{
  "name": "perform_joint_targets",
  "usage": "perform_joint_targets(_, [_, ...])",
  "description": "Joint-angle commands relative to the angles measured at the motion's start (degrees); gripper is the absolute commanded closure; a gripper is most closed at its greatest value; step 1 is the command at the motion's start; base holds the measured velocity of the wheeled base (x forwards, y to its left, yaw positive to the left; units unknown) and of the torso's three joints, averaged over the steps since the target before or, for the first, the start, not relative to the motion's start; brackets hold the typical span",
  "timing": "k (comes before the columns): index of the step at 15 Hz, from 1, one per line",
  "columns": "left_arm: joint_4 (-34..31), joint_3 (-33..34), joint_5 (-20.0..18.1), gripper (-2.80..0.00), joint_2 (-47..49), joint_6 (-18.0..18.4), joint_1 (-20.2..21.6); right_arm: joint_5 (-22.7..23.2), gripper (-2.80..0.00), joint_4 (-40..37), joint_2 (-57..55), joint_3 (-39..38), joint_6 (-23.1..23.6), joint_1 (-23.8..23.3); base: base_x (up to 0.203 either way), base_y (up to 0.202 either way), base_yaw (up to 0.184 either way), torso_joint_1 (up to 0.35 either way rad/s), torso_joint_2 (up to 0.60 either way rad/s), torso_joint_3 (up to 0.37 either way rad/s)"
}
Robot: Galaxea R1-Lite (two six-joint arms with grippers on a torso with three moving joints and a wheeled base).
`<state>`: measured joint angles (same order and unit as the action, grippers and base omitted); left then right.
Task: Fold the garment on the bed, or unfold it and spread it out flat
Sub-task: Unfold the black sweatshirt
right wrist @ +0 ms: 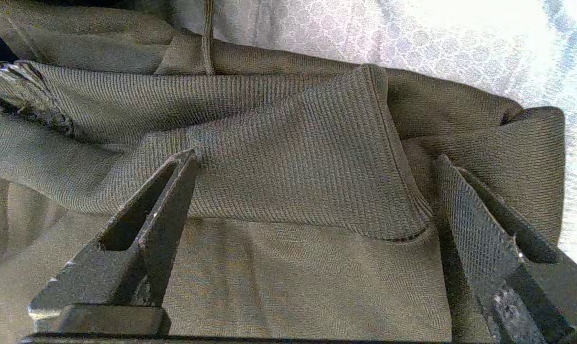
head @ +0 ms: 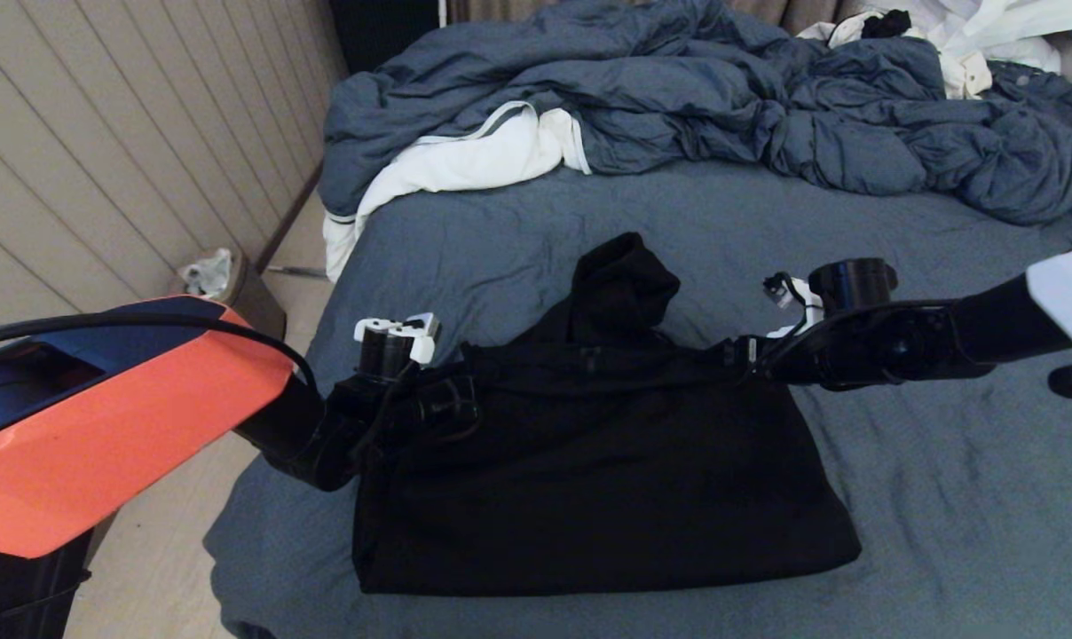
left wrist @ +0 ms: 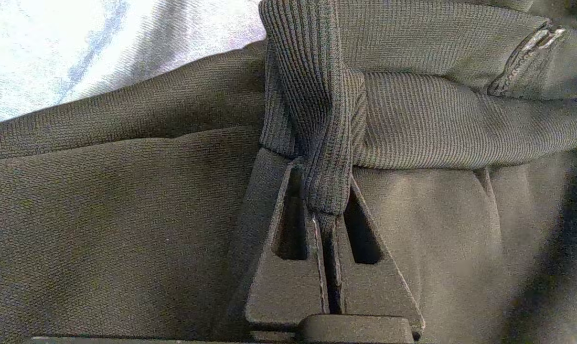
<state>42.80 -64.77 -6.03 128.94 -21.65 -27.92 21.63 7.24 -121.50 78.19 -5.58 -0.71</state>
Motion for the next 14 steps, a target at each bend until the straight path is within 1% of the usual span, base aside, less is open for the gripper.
perform_joint_targets(1, [0.27, -0.09, -0.12, 0.0, 0.08, -0.15, -0.03, 0.08, -2.8, 0.05, -0.14, -0.06, 0.05, 0.09, 0.0, 0.0, 0.0, 0.0, 0.0, 0.0])
perform_joint_targets(7, [0.27, -0.18, -0.12, 0.0, 0.52, -0.2, -0.03, -0.38, -2.8, 0.09, -0.19, 0.46, -0.39, 0.13, 0.0, 0.0, 0.0, 0.0, 0.0, 0.0])
perform_joint_targets(9, [0.27, -0.18, -0.12, 0.0, 0.61, -0.24, -0.03, -4.15, -2.8, 0.7, -0.38, -0.09, 0.13, 0.51, 0.0, 0.0, 0.0, 0.0, 0.0, 0.0])
perform_joint_targets(14, [0.27, -0.27, -0.12, 0.0, 0.79, -0.24, -0.03, -4.31, -2.8, 0.76, -0.31, -0.14, 0.17, 0.54, 0.0, 0.0, 0.0, 0.0, 0.0, 0.0])
